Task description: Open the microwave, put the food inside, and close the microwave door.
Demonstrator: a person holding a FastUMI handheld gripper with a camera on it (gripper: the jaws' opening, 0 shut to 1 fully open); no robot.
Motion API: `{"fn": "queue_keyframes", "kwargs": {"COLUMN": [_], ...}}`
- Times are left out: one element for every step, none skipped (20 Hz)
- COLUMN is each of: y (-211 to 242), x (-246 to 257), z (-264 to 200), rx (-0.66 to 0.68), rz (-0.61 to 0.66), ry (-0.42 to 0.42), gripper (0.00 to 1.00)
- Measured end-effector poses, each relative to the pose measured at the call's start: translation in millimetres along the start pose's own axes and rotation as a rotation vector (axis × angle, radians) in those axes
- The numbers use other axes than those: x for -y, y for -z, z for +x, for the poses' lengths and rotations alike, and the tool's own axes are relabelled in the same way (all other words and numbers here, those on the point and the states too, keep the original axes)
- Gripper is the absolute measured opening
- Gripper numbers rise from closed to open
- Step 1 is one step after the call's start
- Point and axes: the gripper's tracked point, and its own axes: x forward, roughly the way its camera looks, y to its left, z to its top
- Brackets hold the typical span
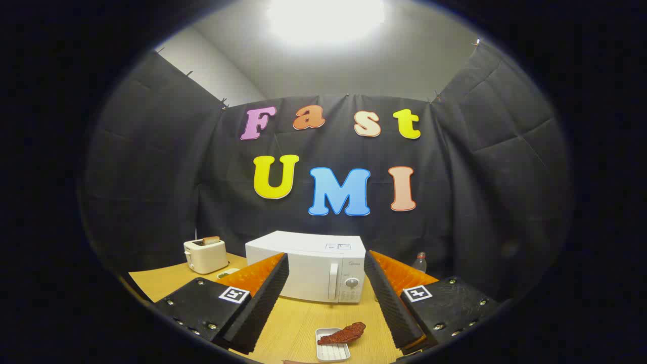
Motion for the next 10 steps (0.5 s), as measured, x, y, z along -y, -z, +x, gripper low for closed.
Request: {"fn": "queue_keyframes", "kwargs": {"y": [1.0, 0.8, 1.8, 2.4, 2.4, 1.5, 2.1, 1.7, 2.9, 3.2], "x": [-1.0, -1.7, -3.4, -4.5, -5.2, -5.3, -5.2, -5.9, -6.6, -6.9], "z": [0.3, -0.2, 0.4, 0.6, 1.2, 1.2, 0.8, 0.3, 0.5, 0.7], "rx": [0.000, -0.002, -0.004, -0.005, -0.005, -0.003, -0.002, -0.001, -0.003, -0.004], "rz": [-0.003, -0.007, -0.010, -0.011, -0.013, -0.016, -0.018, -0.018, -0.017, -0.017], "ry": [0.002, 0.003, 0.002, 0.001, 0.000, 0.002, 0.004, 0.003, 0.001, -0.002], "gripper": [0.95, 0.95, 0.95, 0.95, 0.95, 0.95, 0.95, 0.95, 0.95, 0.95]}}
